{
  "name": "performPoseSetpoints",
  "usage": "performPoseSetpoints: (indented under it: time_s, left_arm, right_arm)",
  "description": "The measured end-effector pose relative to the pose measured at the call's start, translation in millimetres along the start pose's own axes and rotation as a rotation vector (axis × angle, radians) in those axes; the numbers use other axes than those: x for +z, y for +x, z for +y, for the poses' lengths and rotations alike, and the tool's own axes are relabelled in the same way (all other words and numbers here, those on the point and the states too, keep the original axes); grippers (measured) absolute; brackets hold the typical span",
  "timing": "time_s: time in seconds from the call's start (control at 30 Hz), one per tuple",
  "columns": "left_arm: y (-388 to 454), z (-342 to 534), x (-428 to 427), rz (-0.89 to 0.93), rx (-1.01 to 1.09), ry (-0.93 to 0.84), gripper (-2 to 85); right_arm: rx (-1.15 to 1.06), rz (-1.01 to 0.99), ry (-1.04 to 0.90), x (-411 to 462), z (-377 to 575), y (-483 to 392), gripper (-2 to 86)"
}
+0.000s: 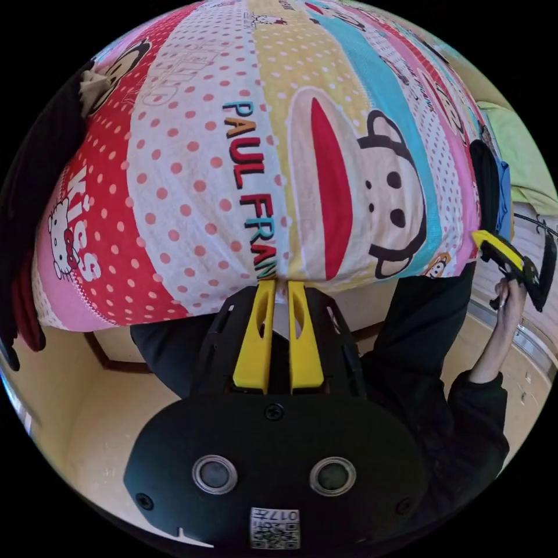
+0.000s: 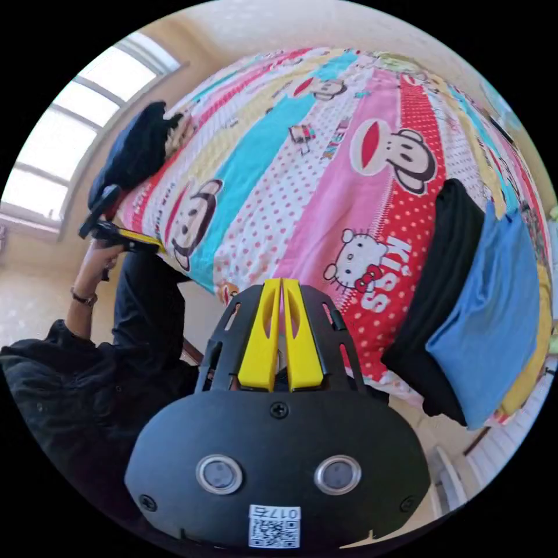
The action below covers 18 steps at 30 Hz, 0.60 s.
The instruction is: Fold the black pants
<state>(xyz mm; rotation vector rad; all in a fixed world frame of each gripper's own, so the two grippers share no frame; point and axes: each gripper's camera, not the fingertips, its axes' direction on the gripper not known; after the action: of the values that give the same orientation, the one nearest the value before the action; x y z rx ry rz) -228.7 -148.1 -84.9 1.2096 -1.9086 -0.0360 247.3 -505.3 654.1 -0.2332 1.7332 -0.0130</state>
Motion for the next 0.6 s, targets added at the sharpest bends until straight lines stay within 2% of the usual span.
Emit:
performPoseSetpoints:
  time_s: [0.03, 0.07, 0.1, 0.2, 0.3, 0.47, 0.57, 0.6]
  left_arm:
    - [-6.1, 0.1, -2.7, 0.024, 0.005, 0.009, 4.2]
    - [-9.1, 0.8, -4.2, 0.036, 0.007, 0.018, 4.1]
    - [-14.2, 2.5, -6.9, 0.052, 0.013, 0.036, 4.0]
    - [-19.5, 7.8, -13.9, 0.042, 0.043, 0.083, 3.8]
    - [-30.1, 15.7, -19.9, 0.054, 0.024, 0.149, 3.5]
    - [-70.9, 27.0, -27.0, 0.21, -0.005, 0.235, 2.0]
    - [-107.6, 37.1, -30.0, 0.358, 0.147, 0.322, 0.6]
    - [-131.5, 44.9, -30.6, 0.496, 0.177, 0.365, 0.5]
  right_arm:
    - [-0.014, 0.041, -0.064, 16.7, -11.6, -10.1, 0.4]
    - [-0.007, 0.163, -0.165, 48.9, -31.0, -26.2, 0.3]
    - [-0.036, 0.276, -0.171, 60.4, -39.9, -43.7, 0.3]
    - [-0.097, 0.393, -0.216, 71.4, -50.0, -63.9, 0.2]
    - [-0.057, 0.342, -0.229, 73.1, -59.8, -56.4, 0.2]
    - [0.06, 0.178, -0.272, 76.0, -79.1, -27.0, 0.2]
    - [0.045, 0.122, -0.307, 80.4, -88.0, -16.4, 0.2]
    - [0.056, 0.091, -0.311, 81.8, -90.3, -10.4, 0.2]
